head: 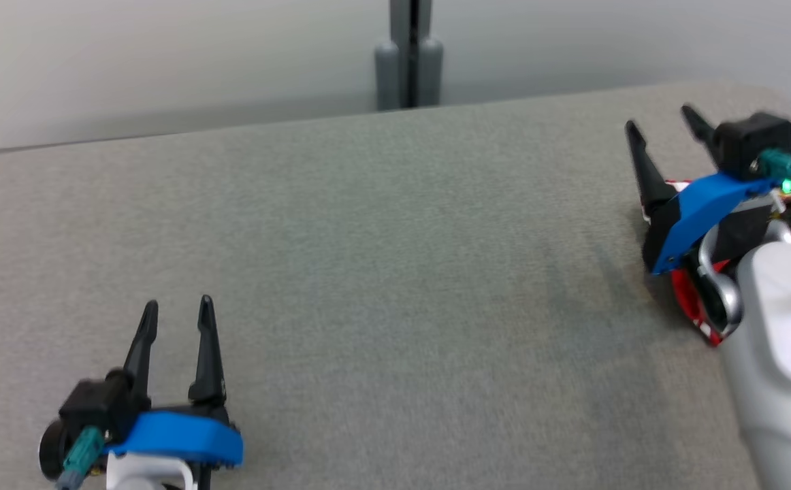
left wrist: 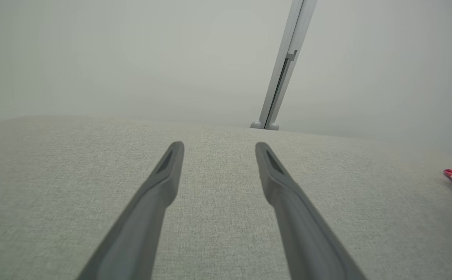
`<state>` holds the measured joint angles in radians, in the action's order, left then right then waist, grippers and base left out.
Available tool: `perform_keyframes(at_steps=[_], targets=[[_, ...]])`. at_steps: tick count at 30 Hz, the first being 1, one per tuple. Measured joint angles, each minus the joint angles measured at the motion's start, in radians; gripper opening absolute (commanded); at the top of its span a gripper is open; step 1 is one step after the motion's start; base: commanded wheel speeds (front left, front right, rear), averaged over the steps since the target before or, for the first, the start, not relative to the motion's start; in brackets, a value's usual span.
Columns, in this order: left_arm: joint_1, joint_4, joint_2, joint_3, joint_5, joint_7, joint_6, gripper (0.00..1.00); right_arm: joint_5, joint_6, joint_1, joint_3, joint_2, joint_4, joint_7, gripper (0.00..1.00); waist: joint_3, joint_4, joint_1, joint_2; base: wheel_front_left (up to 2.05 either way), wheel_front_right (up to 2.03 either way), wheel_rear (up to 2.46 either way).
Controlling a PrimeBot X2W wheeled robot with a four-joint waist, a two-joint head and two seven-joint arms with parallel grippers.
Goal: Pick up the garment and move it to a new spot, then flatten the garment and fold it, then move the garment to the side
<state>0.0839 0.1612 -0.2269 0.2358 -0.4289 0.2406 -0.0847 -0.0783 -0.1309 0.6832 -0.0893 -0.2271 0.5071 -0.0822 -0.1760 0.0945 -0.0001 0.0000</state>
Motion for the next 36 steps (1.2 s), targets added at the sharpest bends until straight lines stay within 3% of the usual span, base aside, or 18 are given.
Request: perform_keyframes(at_steps=[4,10,21,36], targets=[[-0.037,0.016,0.001,-0.017,-0.012,0.008,-0.007,1.0,0.016,0.0,-0.108,0.053,0.096,-0.013,0.101,1.0,0.046,-0.052,-0.0001,0.0001,0.0,0.0,0.0],[-0.086,0.038,0.007,-0.015,-0.013,0.012,-0.011,1.0,0.079,0.0,-0.3,0.124,0.174,-0.061,0.215,1.0,0.094,-0.115,0.0,0.0,0.0,0.0,0.0],[-0.142,0.091,0.018,0.013,-0.01,0.017,0.003,1.0,-0.071,0.0,-0.576,0.101,0.178,-0.171,0.316,1.0,0.156,-0.168,-0.0001,0.0,0.0,0.0,0.0],[-0.153,0.089,0.045,-0.004,-0.013,0.021,0.012,1.0,-0.084,0.0,-0.633,0.091,0.178,-0.201,0.335,1.0,0.159,-0.164,0.0001,0.0,0.0,0.0,0.0]])
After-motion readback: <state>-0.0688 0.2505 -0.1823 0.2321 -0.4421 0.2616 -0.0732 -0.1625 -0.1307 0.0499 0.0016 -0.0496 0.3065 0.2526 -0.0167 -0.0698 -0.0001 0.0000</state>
